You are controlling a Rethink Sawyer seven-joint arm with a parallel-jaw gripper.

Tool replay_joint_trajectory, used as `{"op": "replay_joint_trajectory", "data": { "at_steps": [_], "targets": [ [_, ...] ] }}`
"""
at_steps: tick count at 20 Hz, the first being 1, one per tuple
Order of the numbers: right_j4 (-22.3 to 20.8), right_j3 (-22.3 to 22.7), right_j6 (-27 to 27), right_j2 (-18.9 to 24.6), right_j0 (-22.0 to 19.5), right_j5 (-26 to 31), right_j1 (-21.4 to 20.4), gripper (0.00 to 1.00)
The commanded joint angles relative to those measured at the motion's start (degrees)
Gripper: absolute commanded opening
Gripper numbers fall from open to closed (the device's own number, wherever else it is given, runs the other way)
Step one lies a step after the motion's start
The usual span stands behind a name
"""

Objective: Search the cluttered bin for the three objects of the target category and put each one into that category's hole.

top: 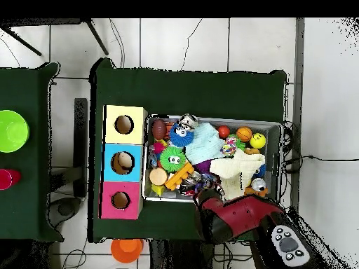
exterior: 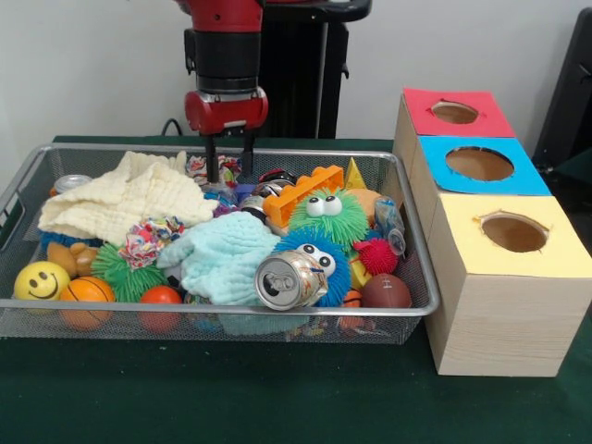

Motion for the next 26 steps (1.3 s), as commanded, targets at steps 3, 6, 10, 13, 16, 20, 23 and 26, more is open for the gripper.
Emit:
{"op": "replay_joint_trajectory", "data": {
  "at_steps": [3, 6, 10, 13, 16, 20, 23, 26],
  "targets": [
    [-2.36, -8.78, -0.14, -1.26, 0.79, 8.28, 5.89, 1.00],
    [-0.96, -8.70, -1.71, 0.26, -0.72, 10.84, 7.38, 1.00],
    [-0.71, -8.53, -2.08, 0.21, -0.49, 13.25, 7.31, 1.00],
    [-0.43, -8.62, -2.36, 0.51, -0.38, 14.91, 7.25, 1.00],
    [-0.38, -8.53, -2.45, 0.65, -0.51, 15.48, 7.53, 1.00],
    [0.36, -8.45, -3.20, 0.82, 0.03, 17.81, 7.18, 1.00],
    [0.93, -8.66, -3.83, 0.80, 0.83, 20.02, 6.97, 1.00],
    [1.16, -8.59, -4.11, 1.07, 1.05, 20.99, 6.73, 0.00]
  ]
}}
